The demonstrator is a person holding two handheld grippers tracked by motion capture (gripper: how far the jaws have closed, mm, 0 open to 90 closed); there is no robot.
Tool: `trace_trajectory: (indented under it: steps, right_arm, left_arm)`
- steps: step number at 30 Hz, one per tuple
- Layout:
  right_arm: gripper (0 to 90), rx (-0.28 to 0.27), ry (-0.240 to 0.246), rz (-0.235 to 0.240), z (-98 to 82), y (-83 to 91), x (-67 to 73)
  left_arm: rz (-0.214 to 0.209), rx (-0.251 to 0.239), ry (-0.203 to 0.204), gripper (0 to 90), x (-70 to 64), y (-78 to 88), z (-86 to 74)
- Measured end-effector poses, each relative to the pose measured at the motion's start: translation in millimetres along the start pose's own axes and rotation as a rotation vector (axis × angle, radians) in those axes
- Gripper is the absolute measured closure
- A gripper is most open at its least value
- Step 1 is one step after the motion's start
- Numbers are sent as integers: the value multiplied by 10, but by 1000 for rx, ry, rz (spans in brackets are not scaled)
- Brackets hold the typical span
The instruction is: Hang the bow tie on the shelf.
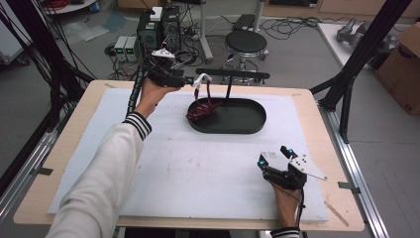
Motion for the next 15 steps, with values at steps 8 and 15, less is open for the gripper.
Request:
trace_trajectory:
  steps: [8, 15]
  right_arm:
    - [107, -2, -2, 1, -2, 9, 4]
    - [107, -17, 5, -4, -3, 24, 6]
  left_arm:
    - [-19, -167, -76, 144, -149, 599, -272]
    - [33, -297, -172, 144, -369, 1287, -881]
Point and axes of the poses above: each handheld gripper's, and its own axes: y roughly backward along the jaws, z roughly out of its top, x roughly to its left, the point moved 3 cm from there along -y, roughly forward along the jaws
